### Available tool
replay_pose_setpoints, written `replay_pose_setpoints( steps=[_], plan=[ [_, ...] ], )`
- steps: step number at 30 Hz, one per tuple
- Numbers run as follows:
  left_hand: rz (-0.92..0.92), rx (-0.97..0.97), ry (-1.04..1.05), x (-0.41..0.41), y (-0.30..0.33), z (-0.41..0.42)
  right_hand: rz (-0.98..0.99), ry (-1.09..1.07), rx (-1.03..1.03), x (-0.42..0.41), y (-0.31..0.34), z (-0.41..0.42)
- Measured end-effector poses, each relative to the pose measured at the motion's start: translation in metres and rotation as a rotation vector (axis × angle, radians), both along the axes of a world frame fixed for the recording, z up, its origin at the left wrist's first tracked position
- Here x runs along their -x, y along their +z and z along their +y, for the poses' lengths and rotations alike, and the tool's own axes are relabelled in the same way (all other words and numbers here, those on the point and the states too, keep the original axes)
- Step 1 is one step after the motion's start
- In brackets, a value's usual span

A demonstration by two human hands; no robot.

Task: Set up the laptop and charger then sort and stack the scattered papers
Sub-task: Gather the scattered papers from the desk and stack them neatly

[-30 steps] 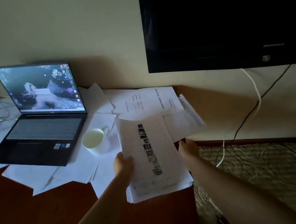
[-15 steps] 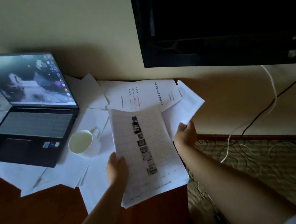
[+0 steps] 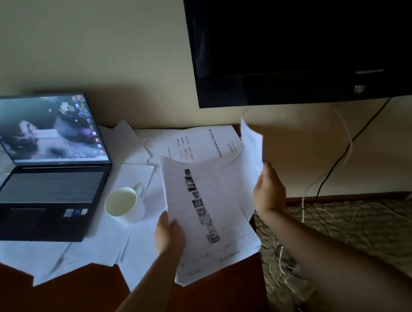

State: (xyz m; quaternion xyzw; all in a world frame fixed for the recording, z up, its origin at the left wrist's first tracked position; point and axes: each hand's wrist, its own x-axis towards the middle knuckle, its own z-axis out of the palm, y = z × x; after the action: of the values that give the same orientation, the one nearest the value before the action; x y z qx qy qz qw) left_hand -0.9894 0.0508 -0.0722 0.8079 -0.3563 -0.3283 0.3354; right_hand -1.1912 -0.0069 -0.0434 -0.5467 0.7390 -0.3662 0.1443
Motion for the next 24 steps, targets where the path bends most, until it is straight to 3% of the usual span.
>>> replay_pose_setpoints(
  steps=[4, 6, 13, 18, 21, 24],
  plan=[
    [0.077, 0.029, -0.059, -0.004, 0.011, 0.013, 0.135, 0.253, 0.176, -0.023, 0.02, 0.028],
    [0.127, 0.029, -0.057, -0.009, 0.011, 0.019, 0.159, 0.27, 0.273, -0.037, 0.035, 0.04],
    [0.194, -0.023, -0.128, -0.03, 0.007, 0.04, -0.178, 0.108, 0.302, -0.067, 0.083, 0.059],
    [0.361, -0.121, -0.056, -0.044, -0.003, 0.04, -0.291, 0.008, 0.03, -0.058, 0.077, 0.059],
    [0.61, -0.15, 0.064, -0.051, -0.009, 0.04, -0.281, -0.023, -0.19, -0.043, 0.052, 0.053],
    [0.709, -0.141, 0.061, -0.053, -0.009, 0.039, -0.223, 0.015, -0.381, -0.032, 0.019, 0.046]
  ],
)
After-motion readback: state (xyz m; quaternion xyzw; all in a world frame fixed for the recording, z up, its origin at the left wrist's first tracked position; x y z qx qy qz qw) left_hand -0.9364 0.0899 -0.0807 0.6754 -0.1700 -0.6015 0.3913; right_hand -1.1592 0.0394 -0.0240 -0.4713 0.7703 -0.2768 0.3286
